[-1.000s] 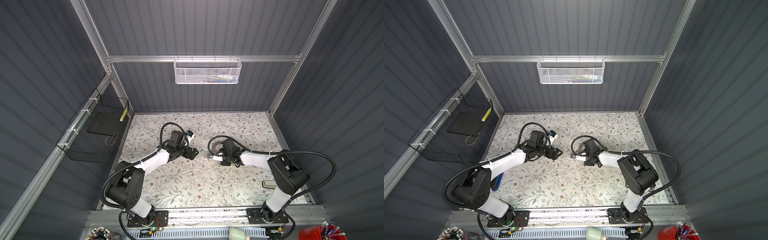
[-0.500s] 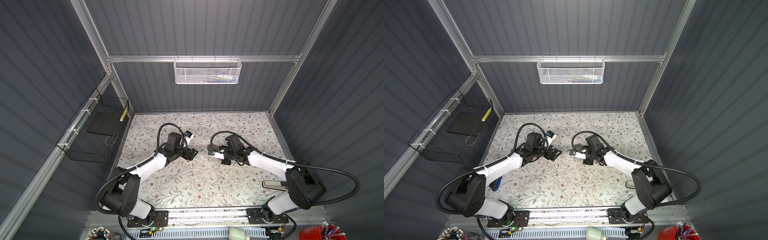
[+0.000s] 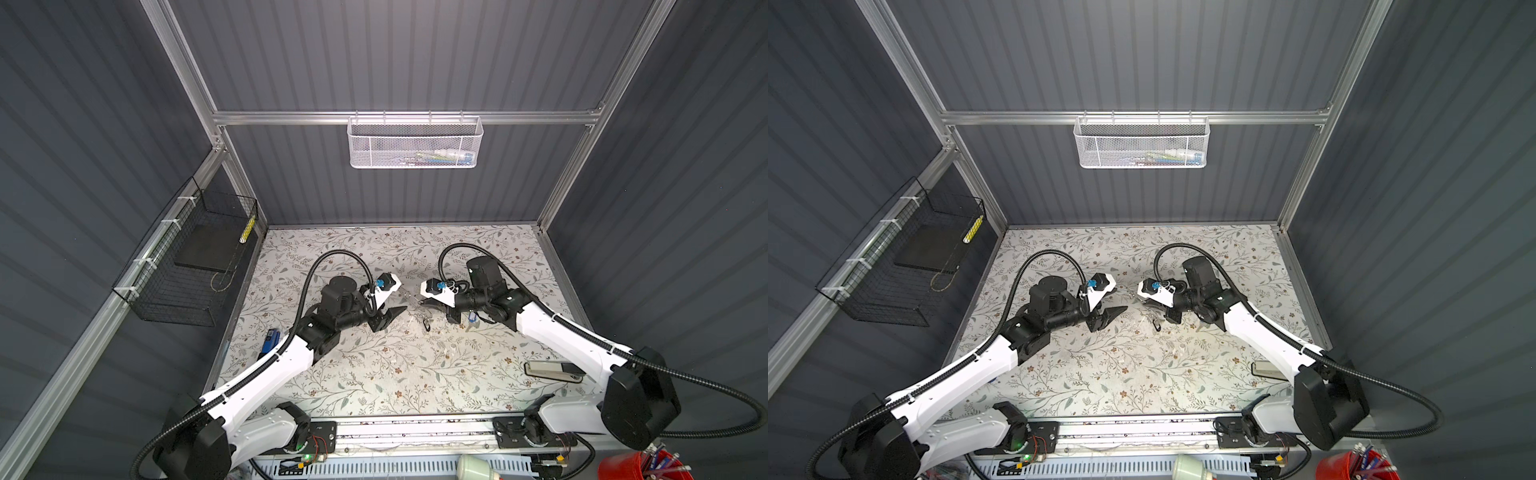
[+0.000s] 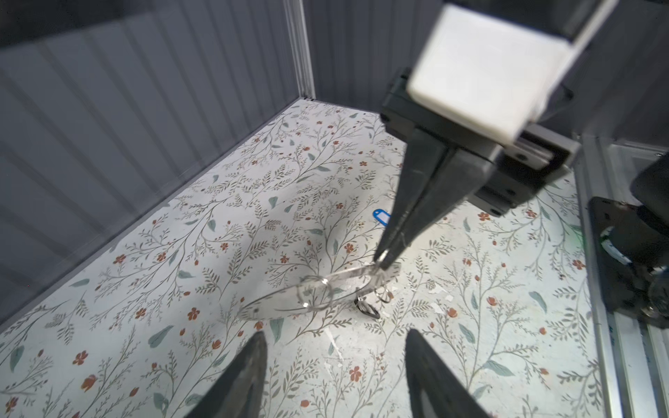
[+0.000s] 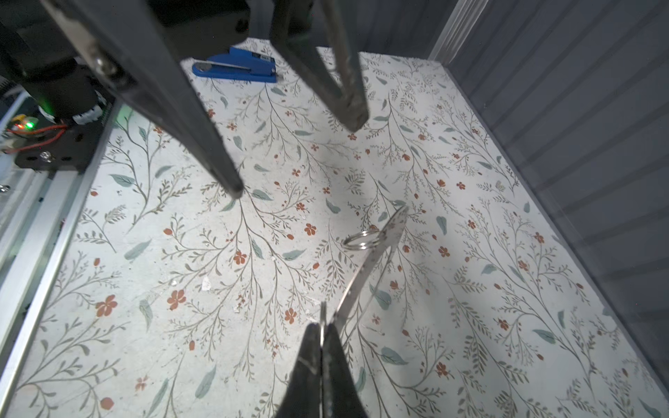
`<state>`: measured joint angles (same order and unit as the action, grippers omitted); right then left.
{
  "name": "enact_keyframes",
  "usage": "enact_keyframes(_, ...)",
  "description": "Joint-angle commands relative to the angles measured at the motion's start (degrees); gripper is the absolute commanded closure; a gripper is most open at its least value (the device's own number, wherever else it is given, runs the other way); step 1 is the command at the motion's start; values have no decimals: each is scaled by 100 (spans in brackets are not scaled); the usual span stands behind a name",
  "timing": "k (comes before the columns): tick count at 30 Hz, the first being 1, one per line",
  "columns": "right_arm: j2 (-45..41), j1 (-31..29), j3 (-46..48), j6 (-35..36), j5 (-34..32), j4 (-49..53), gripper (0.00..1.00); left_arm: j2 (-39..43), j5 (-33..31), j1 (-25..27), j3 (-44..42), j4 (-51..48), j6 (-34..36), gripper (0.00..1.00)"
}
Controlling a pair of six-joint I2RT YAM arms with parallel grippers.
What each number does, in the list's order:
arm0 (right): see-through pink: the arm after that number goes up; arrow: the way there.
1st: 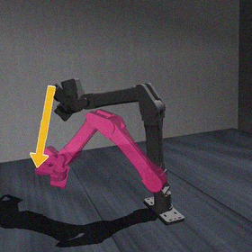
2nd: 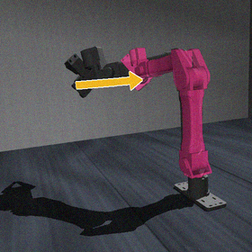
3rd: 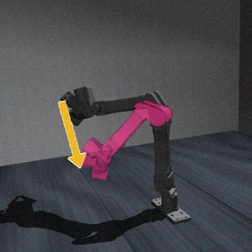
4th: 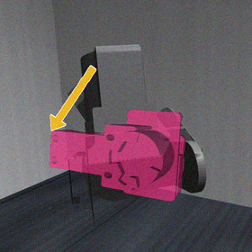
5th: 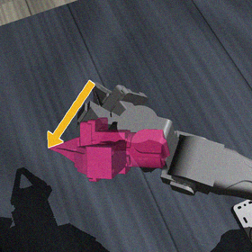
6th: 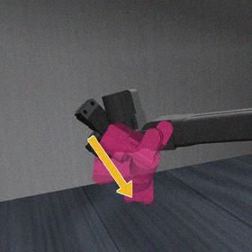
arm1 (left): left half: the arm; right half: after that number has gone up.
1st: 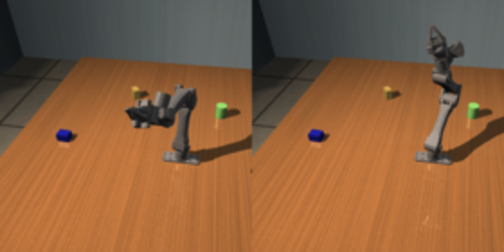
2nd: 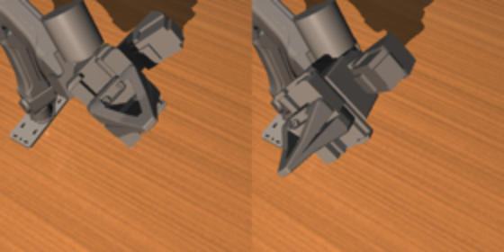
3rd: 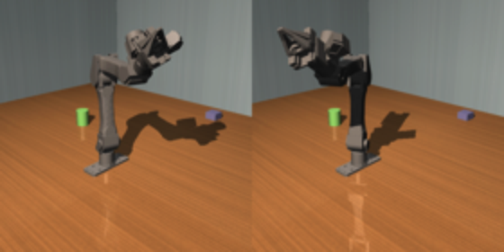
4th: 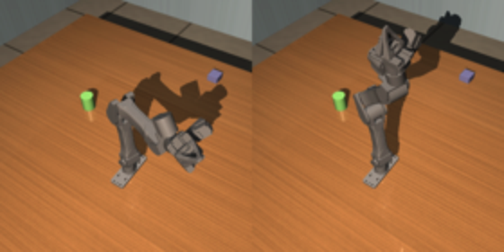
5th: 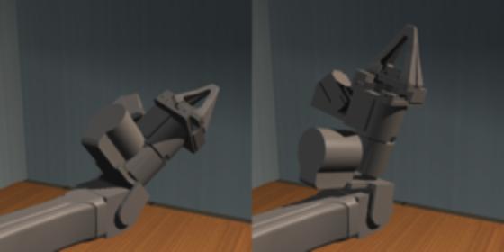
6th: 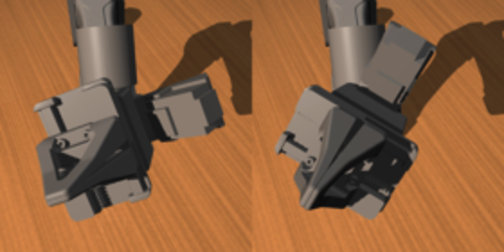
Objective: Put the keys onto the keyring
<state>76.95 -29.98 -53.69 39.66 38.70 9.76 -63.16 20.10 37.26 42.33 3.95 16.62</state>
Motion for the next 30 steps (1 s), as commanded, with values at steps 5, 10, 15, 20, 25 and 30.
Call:
enact_keyframes(5, -28, 12, -144, -313, -276, 492, 99, -54, -77, 80, -233, -72, 594, 40)
enact_keyframes(10, -128, 37, -44, -360, -1650, 842, 97, -126, -868, 71, -358, 242, 471, 34)
enact_keyframes(15, -270, 362, -103, -340, -3050, 1149, 98, -332, -1260, 54, -314, 285, 210, 33)
enact_keyframes(20, -401, 556, -288, 243, -3913, 1502, 97, -330, -1355, -174, -398, 529, -141, 31)
enact_keyframes(25, 173, 267, -201, 345, -3444, 1480, 97, -424, -1384, -420, -438, 556, -365, 30)
enact_keyframes(30, 1166, -250, -288, 130, -3377, 1344, 97, -452, -1403, -499, -480, 570, -413, 29)
